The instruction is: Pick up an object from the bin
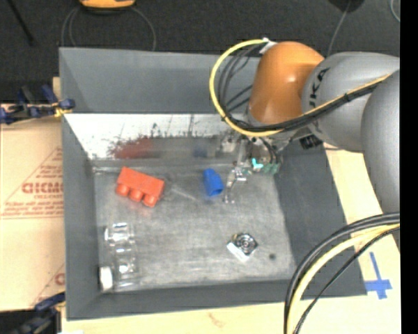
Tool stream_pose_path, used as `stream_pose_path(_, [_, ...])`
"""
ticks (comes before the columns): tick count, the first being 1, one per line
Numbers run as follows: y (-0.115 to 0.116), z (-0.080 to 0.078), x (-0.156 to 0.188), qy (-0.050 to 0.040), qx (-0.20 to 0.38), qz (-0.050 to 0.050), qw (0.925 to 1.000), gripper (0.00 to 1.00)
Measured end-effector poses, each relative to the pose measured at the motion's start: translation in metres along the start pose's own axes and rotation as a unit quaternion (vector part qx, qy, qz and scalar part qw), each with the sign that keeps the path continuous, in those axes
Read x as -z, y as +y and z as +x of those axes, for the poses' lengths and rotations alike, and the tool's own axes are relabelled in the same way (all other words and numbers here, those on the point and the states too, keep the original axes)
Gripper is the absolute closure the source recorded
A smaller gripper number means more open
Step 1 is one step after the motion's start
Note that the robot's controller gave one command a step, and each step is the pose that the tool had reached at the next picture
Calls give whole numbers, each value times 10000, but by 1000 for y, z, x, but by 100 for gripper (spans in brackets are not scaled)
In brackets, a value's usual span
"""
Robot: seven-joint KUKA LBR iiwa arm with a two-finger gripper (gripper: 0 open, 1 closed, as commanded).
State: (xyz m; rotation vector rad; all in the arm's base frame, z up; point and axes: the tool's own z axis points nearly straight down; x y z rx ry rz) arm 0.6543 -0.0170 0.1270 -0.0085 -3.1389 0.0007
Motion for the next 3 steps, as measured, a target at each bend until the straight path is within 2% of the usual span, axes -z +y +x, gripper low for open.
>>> stream_pose_path(1, [12,9,-51,-61,1789,11,9839,0])
stream_pose_path(2, [12,7,-48,-104,1776,7,9840,100])
stream_pose_path(3, [12,3,94,-84,1823,21,9832,100])
